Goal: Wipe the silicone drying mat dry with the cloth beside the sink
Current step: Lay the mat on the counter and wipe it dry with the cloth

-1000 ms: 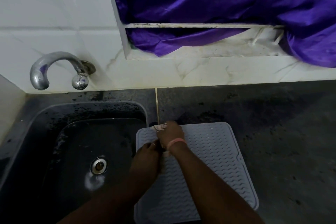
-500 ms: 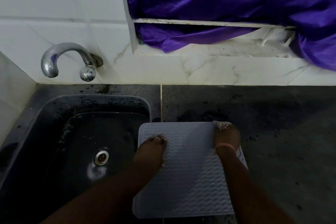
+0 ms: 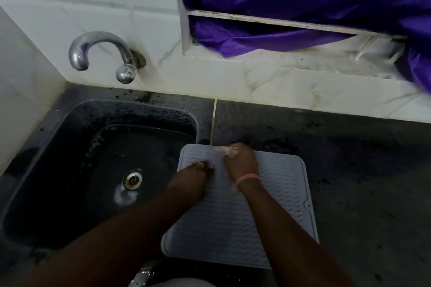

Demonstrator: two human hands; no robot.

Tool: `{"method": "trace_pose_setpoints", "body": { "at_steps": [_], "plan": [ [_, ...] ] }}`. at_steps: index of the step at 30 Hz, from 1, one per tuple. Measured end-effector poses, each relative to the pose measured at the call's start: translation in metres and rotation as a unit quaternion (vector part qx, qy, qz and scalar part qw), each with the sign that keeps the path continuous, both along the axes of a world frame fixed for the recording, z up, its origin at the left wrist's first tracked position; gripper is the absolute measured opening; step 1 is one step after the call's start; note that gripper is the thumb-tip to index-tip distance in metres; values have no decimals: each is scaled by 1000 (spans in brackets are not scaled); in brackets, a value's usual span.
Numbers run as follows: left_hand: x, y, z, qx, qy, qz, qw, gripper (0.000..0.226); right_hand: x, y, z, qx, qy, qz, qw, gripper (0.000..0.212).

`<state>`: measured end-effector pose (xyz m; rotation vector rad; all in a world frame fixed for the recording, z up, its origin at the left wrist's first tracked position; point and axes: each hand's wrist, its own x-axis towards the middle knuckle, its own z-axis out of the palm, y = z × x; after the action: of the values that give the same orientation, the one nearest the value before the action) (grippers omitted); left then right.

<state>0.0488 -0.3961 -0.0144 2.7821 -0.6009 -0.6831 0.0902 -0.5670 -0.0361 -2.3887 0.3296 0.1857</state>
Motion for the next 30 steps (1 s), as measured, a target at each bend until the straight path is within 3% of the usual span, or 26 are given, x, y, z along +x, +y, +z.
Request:
{"method": "trace_pose_setpoints", "body": {
  "at_steps": [3,7,13,16,19,24,26,30],
  "plan": [
    [0,2,-6,34,40,-25,998,88,3,-61,4,-58,-24,-55,996,31],
    [5,2,-11,41,56,-33,997,92,-13,-127,-6,-81,-10,-237,968,23],
    [5,4,-24,25,40,-21,999,91,-16,-81,-9,-43,-9,-348,937,27],
    [4,2,-22,10,39,-6,999,87,-12,-18,2,-65,12,-322,944,25],
    [2,1,-21,-8,23,7,1000,84,-15,37,9,-65,33,-212,975,29],
    [3,3,-17,-18,24,6,1000,78,-11,37,-2,-48,38,-99,993,20],
    [5,4,-21,-8,20,0,1000,79,-12,2,-7,-80,17,-116,990,17],
    [2,8,-31,1,29,-12,1000,88,-33,-84,-2,-133,4,-238,962,27]
  ]
}}
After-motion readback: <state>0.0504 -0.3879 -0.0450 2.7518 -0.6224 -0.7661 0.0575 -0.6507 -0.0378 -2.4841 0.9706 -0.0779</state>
